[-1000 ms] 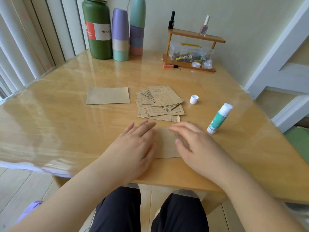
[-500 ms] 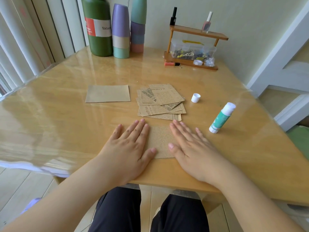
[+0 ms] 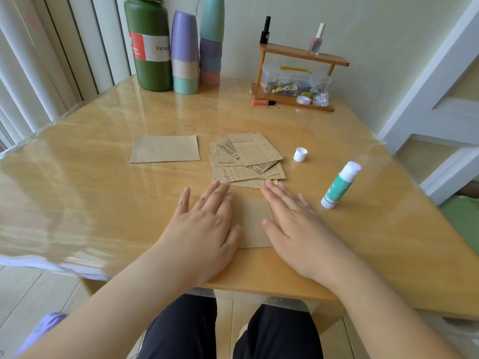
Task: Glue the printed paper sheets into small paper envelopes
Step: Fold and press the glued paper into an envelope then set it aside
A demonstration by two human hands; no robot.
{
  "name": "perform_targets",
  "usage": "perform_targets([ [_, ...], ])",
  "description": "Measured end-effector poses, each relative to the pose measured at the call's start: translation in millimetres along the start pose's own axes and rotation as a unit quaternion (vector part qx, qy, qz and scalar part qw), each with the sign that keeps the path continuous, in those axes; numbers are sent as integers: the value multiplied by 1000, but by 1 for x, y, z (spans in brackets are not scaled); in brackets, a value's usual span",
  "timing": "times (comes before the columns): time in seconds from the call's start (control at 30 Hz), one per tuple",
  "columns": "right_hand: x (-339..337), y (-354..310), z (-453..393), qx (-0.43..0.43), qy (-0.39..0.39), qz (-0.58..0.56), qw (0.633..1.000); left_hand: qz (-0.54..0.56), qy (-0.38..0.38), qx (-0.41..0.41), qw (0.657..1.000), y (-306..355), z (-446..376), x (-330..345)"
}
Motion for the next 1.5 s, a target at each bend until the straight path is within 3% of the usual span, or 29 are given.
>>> perform_targets([
  [0.1, 5, -17, -3, -34, -16, 9, 999, 18, -10, 18, 1000, 10, -6, 7],
  [0.4, 18, -16, -2, -29, -29, 79, 996, -15, -38, 14, 999, 7, -8, 20],
  [0.6, 13, 7, 8, 18, -69, 83, 994, -29, -47, -6, 998, -14, 4, 13],
  [1.07, 5, -3, 3, 2, -29, 25, 999, -1, -23, 10, 1000, -4, 2, 6],
  [1.23, 15, -18, 1, -21, -53, 67, 996, -4, -33, 26, 999, 3, -3, 16],
  [1.5, 14, 8, 8, 29, -54, 80, 995, -28, -34, 24, 999, -8, 2, 16],
])
Point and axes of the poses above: each hand's wrist, its own z-axis away from the middle knuckle, its own x-axis out of the palm, y = z × x, the point moved 5 cm from there along -z, towards the middle knuckle, and after that the axes turned 8 degrees about z, right-handed, at the moved point
